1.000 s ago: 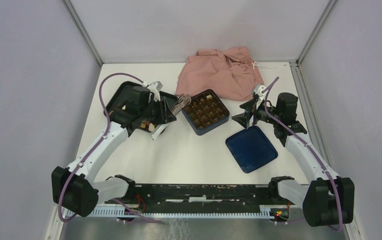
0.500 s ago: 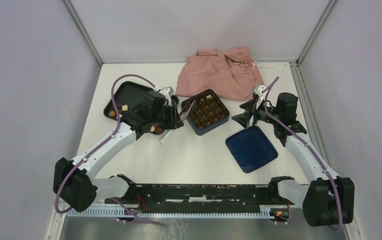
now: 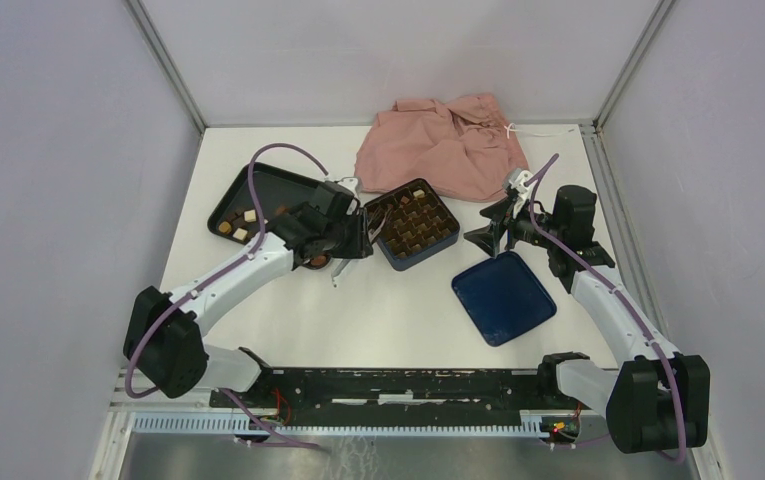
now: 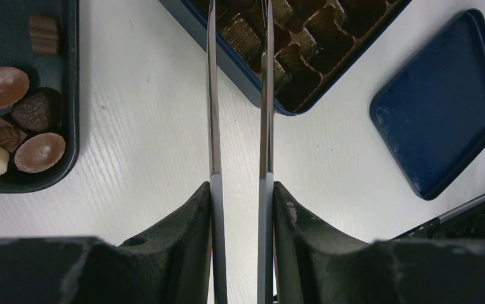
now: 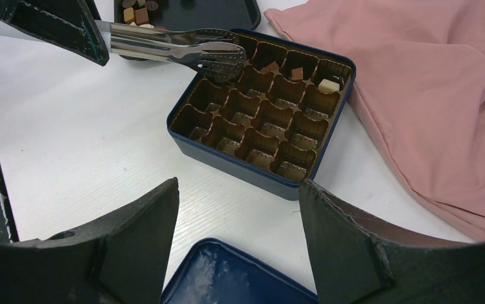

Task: Pack the chocolate
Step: Place the fake chocolate in the packing box.

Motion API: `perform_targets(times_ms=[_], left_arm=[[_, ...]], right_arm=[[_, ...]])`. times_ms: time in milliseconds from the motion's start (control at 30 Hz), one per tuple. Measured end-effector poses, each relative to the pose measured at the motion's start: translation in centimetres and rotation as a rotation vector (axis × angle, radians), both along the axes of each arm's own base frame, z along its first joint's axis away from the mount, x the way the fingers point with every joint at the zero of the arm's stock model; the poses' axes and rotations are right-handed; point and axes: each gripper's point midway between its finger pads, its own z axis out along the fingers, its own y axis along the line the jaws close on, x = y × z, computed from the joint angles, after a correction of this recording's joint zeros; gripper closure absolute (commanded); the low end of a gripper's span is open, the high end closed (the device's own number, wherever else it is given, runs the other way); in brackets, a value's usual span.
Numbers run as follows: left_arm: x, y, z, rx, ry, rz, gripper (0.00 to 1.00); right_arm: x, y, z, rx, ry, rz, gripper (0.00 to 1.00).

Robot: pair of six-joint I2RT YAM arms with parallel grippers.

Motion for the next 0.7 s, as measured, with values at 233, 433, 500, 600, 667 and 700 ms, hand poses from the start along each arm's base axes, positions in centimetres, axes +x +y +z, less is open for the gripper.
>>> perform_targets(times_ms=[233,433,500,600,667,700], left_arm=[[0.49,0.14,-0.20,0.042,-0.005,0.017,0.65],[0.76,0.18,-0.04,0.052,-0.010,0.023,0.59],[0.87,0.14,-0.08,0.055,-0.010,0.025,0.59],[0.85,0.12,-0.16,0.064,-0.009,0.024,0.58],[0.80,0.06,-0.14,0.068,-0.008,0.022,0.57],[0.76,0.06,-0.16,0.071,-0.006,0.022,0.57]], right_arm=[[-0.01,0.01,0.00,0.000,0.000,0.000,0.25],[-0.01,0.01,0.00,0.000,0.000,0.000,0.25],[-0.06,0.13,0.00,0.000,0.000,0.004,0.25],[-0.07,0.14,0.00,0.000,0.000,0.005,0.25],[-0.08,0.14,0.00,0.000,0.000,0.005,0.25],[-0.08,0.14,0.00,0.000,0.000,0.005,0.25]])
